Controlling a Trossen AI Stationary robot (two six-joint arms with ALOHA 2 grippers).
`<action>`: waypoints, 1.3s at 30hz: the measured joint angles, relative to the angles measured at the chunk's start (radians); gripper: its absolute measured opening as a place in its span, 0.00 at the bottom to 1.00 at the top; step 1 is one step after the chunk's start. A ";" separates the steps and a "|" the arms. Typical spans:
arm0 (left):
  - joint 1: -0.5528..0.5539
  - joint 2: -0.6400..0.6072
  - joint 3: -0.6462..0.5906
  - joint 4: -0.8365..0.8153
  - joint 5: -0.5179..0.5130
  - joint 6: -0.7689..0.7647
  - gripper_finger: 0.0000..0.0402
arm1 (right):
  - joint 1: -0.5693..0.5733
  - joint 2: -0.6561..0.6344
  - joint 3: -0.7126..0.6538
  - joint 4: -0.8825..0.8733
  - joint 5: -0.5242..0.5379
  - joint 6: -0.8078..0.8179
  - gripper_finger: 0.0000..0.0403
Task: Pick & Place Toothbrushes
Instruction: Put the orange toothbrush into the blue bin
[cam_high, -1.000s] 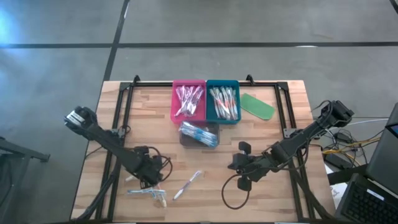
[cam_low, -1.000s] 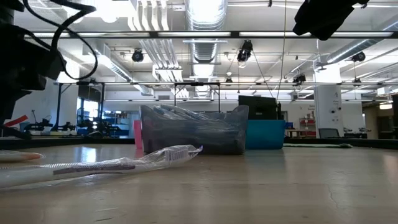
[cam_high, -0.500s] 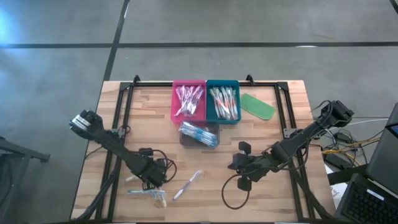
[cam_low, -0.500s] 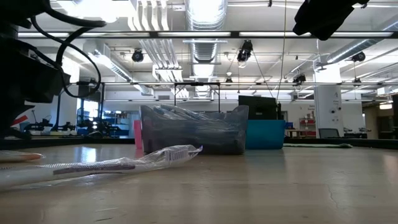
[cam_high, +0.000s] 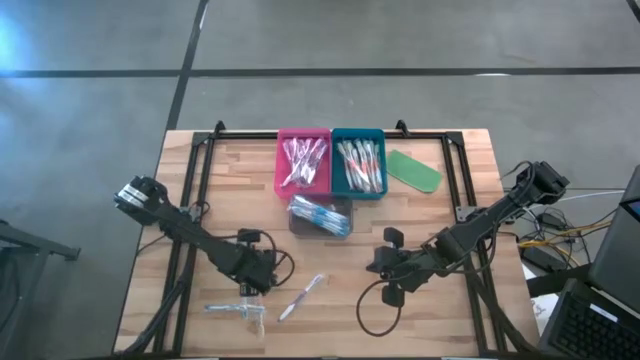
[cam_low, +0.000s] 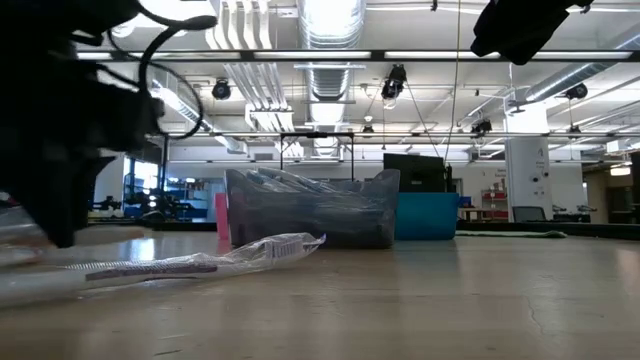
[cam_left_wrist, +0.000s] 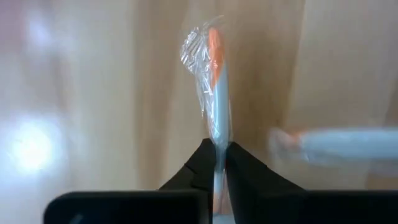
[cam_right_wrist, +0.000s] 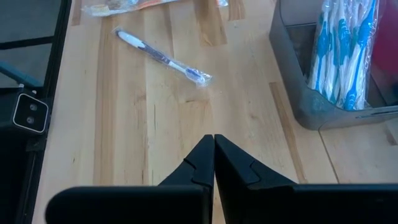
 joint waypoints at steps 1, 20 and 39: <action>0.007 0.000 0.008 0.001 -0.026 0.023 0.07 | 0.000 0.000 0.000 0.000 0.000 0.000 0.02; 0.035 -0.015 0.352 -0.033 -0.339 0.630 0.07 | 0.000 0.000 0.000 0.000 0.000 0.000 0.02; -0.122 -0.011 0.183 0.343 -1.033 1.854 0.06 | -0.075 0.000 0.000 0.068 0.232 0.065 0.02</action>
